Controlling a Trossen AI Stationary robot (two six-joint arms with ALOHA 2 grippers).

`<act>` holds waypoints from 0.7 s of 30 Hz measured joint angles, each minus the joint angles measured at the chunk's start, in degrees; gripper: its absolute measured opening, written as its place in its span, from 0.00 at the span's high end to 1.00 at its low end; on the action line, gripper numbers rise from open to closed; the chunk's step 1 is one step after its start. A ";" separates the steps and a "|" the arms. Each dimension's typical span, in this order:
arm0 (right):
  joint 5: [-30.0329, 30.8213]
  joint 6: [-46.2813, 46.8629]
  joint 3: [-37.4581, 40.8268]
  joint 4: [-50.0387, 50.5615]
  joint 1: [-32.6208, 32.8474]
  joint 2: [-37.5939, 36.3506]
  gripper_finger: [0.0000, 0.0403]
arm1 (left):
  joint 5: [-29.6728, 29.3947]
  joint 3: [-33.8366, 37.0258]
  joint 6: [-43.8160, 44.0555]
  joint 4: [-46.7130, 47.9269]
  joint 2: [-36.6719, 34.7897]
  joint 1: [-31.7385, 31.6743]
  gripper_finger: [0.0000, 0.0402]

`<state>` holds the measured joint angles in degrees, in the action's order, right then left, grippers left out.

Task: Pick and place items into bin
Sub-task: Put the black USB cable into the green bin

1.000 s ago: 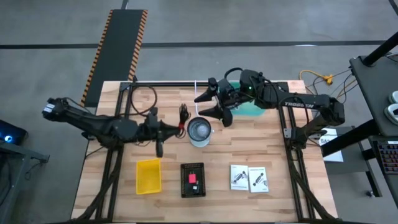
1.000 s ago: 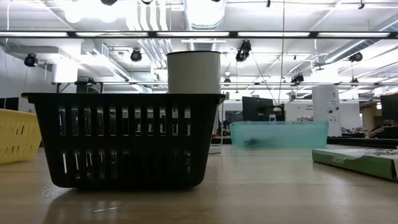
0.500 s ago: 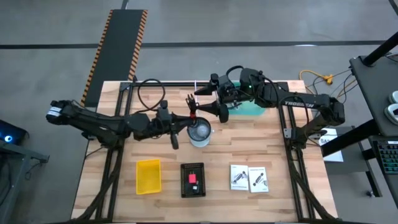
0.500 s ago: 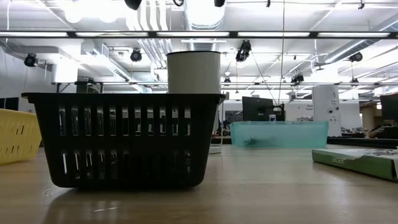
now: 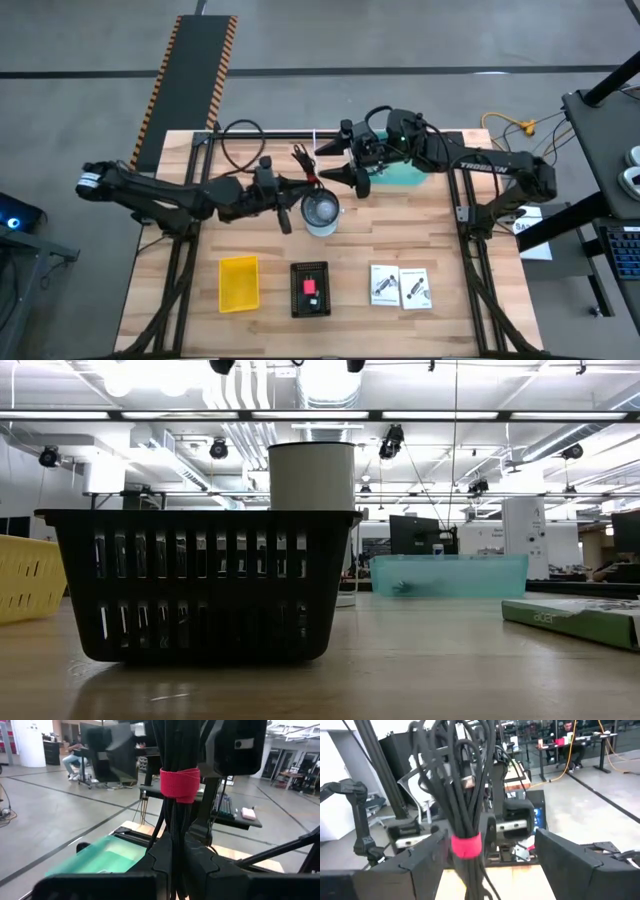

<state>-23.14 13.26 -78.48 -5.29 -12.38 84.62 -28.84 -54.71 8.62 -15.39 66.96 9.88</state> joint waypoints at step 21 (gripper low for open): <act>2.75 -1.64 -0.02 -2.66 0.37 1.11 0.24 | -3.72 -0.69 0.01 -6.17 5.49 -0.56 0.96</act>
<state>-20.38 11.62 -78.50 -7.95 -12.01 85.73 -32.56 -55.40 8.62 -21.56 72.45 9.32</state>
